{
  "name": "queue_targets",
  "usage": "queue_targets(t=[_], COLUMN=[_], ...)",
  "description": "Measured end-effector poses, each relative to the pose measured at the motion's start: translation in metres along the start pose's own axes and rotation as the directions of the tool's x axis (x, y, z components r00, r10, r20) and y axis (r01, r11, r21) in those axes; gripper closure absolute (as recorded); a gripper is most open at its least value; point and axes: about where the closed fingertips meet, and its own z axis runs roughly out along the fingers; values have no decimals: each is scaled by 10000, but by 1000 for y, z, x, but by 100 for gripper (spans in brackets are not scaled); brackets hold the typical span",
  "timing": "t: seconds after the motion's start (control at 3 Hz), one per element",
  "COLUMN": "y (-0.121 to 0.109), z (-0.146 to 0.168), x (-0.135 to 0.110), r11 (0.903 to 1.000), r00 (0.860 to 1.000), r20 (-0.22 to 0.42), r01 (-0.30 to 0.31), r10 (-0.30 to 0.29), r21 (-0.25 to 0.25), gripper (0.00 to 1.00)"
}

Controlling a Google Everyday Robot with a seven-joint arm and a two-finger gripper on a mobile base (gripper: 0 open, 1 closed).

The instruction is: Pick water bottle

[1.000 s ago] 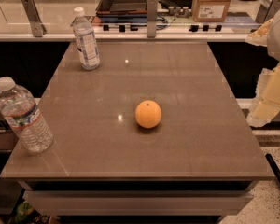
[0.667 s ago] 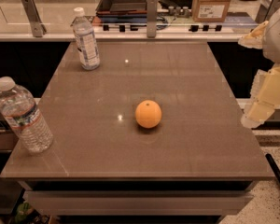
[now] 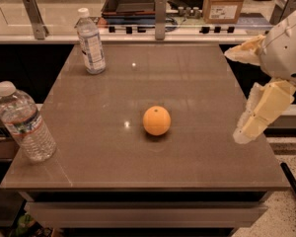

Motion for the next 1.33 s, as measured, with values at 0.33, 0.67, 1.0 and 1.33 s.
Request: queue_targets(t=[0.33,0.67,1.0,1.33], y=[15,25,28,31], z=[14,24,41,54], x=[-21,-36,-44,-51], r11=[9991,9976,9964,9934], r00=[9886,9674,9467,9216], r20=[1499,2534,3200,3716], r01=[172,207,-90,-949], r10=[-112,-33,354,1121], r21=[-387,-660,-838,-645], gripper=[0,0,0,0])
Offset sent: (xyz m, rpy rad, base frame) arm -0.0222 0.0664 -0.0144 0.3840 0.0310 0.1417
